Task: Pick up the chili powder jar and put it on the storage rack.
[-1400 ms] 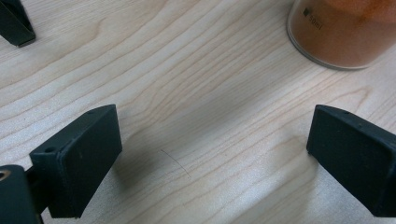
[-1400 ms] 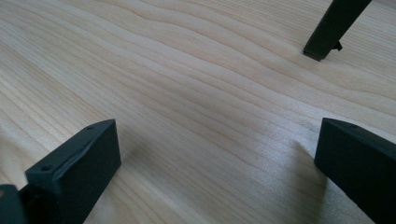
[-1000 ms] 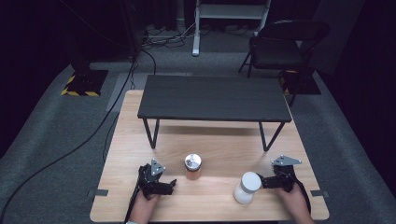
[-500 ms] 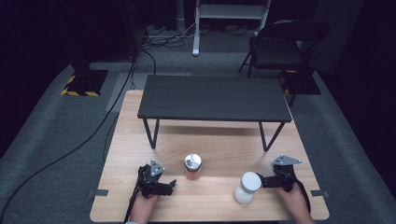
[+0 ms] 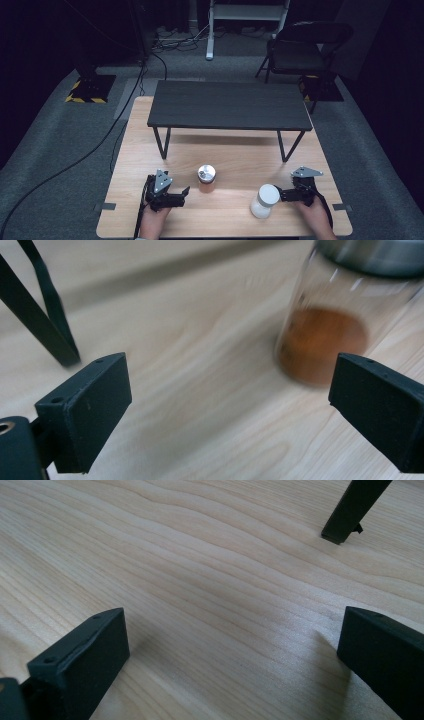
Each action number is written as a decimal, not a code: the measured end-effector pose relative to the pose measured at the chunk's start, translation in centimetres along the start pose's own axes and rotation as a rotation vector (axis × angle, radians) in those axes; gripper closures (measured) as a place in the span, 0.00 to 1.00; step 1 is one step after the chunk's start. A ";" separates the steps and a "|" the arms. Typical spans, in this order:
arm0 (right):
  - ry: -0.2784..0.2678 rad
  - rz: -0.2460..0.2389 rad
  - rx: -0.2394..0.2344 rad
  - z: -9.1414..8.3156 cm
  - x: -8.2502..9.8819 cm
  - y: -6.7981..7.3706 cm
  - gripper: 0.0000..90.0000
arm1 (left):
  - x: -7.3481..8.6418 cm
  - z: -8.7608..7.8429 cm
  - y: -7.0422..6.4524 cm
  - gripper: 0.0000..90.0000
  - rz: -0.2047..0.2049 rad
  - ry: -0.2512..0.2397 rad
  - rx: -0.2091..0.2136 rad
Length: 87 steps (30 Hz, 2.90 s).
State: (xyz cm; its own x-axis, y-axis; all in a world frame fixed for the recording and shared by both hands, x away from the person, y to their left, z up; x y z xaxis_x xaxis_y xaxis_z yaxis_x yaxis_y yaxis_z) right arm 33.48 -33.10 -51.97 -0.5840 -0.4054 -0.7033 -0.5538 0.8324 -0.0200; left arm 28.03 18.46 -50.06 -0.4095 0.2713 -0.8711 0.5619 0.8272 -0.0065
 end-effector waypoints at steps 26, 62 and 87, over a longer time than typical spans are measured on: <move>0.000 0.001 0.001 0.0 0.0 0.0 0.00 | -0.5 -1.4 0.1 0.01 -0.040 -0.224 0.074; 0.000 0.002 0.001 0.1 -0.1 0.0 0.00 | -1.5 4.7 -4.1 0.09 0.034 -0.210 0.123; 0.001 0.002 0.001 0.1 -0.1 -0.1 0.00 | -0.3 6.8 -5.3 0.33 0.053 -0.117 0.101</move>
State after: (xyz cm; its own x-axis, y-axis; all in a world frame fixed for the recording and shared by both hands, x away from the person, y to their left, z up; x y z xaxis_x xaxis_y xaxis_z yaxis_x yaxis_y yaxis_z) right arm 33.66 -33.04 -51.96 -0.5854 -0.4040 -0.7029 -0.5522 0.8335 -0.0191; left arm 30.10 10.68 -53.06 -0.2938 0.2492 -0.9228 0.6526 0.7577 -0.0032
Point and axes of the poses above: each handheld gripper's, and its own axes: z roughly forward along the jaws, x roughly out of its underside, y roughly to its left, the point moved 10 cm from there along z, roughly forward along the jaws, and after that the axes turned 1 degree about y, right-handed, at the moved point
